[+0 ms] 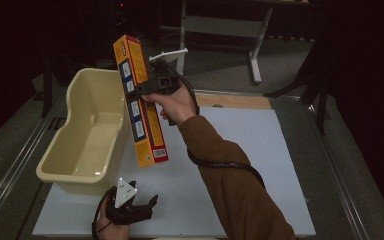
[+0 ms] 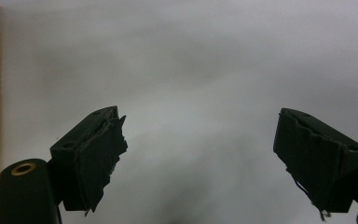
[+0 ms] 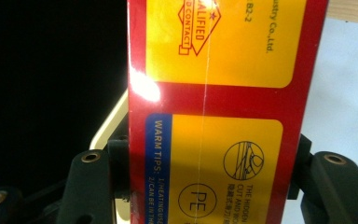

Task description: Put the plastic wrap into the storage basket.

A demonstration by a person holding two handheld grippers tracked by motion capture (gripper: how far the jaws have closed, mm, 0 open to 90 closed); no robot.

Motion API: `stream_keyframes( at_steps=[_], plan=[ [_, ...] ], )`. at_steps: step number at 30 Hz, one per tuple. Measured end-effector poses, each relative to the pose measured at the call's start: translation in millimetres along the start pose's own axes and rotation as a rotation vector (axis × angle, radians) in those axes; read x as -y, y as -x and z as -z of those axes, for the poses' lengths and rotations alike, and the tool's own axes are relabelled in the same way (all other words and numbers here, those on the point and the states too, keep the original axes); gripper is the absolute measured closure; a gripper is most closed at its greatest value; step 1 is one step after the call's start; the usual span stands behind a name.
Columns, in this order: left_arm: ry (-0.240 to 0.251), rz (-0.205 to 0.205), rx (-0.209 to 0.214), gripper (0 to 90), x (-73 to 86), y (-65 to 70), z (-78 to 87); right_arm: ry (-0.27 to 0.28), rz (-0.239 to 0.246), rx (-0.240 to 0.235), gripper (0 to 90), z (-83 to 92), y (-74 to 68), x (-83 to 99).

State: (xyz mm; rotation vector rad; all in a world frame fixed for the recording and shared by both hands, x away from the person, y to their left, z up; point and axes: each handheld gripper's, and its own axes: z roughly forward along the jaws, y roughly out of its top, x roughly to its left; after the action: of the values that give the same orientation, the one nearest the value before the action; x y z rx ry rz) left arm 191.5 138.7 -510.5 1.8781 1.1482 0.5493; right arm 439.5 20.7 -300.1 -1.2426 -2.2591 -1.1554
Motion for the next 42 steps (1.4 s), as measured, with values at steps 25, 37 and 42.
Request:
stream_keyframes(
  at_steps=[25, 37, 42],
  plan=[
    [0.132, -0.118, 0.124, 15.3, 1.7, -5.6, 33.1, 0.1, -0.095, -0.052, 40.9, -20.9, -16.8, -2.2],
    [0.153, -0.103, 0.105, 15.3, 2.7, -11.4, 34.5, 0.121, -0.168, -0.096, 40.9, -36.7, -15.7, -2.1],
    [0.154, -0.117, 0.105, 15.3, 2.3, -9.0, 34.2, 0.129, -0.195, -0.092, 40.8, -45.3, -19.9, -0.1]
  ],
)
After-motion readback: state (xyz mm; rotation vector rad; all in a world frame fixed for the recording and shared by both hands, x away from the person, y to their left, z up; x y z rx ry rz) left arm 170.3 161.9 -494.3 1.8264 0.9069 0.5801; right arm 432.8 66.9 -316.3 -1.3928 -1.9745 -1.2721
